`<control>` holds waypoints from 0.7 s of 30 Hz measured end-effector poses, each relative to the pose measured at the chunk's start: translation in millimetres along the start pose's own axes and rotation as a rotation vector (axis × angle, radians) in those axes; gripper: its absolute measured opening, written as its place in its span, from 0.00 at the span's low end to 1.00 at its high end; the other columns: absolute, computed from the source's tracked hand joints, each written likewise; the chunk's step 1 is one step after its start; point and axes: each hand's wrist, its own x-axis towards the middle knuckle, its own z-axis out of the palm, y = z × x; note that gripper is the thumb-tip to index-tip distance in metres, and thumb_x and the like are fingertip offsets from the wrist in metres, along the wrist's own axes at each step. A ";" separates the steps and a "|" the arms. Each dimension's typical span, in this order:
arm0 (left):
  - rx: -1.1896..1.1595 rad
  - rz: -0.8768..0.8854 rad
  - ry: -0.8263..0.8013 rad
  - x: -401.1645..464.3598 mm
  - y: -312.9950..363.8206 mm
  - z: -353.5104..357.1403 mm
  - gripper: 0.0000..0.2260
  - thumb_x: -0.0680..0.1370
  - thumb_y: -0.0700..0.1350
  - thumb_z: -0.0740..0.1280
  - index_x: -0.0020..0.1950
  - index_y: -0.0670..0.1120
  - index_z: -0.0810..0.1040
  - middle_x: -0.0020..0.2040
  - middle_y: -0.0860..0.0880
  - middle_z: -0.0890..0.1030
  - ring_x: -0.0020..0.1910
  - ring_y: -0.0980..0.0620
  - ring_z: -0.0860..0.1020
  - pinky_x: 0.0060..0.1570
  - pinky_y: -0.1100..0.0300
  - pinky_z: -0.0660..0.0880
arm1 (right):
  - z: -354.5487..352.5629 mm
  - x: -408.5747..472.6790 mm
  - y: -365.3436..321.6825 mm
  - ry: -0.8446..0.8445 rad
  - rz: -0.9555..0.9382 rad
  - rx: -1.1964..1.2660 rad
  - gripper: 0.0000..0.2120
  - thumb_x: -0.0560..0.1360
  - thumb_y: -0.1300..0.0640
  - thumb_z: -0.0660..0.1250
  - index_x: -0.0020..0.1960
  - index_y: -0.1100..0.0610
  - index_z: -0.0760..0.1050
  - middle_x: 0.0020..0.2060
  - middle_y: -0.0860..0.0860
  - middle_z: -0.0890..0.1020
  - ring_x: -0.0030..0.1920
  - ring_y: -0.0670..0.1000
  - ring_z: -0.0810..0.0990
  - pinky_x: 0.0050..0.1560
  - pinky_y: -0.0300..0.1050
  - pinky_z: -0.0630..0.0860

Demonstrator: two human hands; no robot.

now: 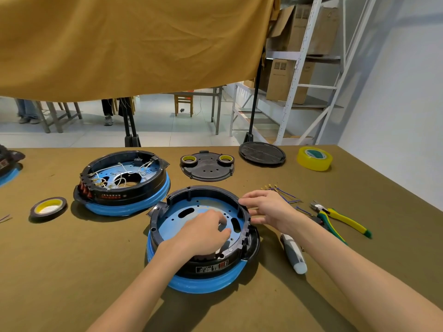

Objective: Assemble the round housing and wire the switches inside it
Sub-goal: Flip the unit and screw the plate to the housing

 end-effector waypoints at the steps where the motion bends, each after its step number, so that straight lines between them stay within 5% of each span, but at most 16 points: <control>1: 0.008 0.006 0.002 0.4 -0.4 0.1 0.17 0.84 0.54 0.62 0.70 0.49 0.77 0.64 0.49 0.80 0.61 0.48 0.79 0.64 0.47 0.76 | 0.0 -0.7 0.4 -0.008 0.014 0.007 0.10 0.74 0.56 0.77 0.54 0.58 0.84 0.49 0.56 0.87 0.47 0.53 0.86 0.42 0.43 0.82; 5: 0.058 0.033 0.019 1.5 -2.8 -0.7 0.15 0.84 0.53 0.61 0.65 0.48 0.81 0.62 0.49 0.82 0.59 0.48 0.80 0.62 0.47 0.78 | 3.0 -2.6 -0.5 0.000 -0.013 -0.130 0.12 0.76 0.50 0.76 0.56 0.54 0.84 0.53 0.55 0.85 0.53 0.53 0.84 0.38 0.39 0.80; 13: 0.141 0.071 0.056 1.4 -5.4 1.5 0.14 0.83 0.53 0.61 0.60 0.50 0.84 0.59 0.50 0.83 0.56 0.48 0.80 0.58 0.48 0.78 | 9.0 -1.2 -14.5 0.018 -0.156 -0.478 0.09 0.82 0.56 0.67 0.58 0.56 0.83 0.49 0.53 0.86 0.51 0.50 0.85 0.39 0.41 0.84; 21: 0.109 0.071 0.046 3.1 -10.0 3.4 0.14 0.83 0.52 0.62 0.60 0.49 0.83 0.59 0.50 0.83 0.57 0.47 0.80 0.58 0.48 0.78 | 11.1 -4.9 -8.6 0.048 -0.146 -0.449 0.10 0.81 0.57 0.69 0.60 0.57 0.83 0.49 0.50 0.85 0.49 0.46 0.84 0.36 0.39 0.82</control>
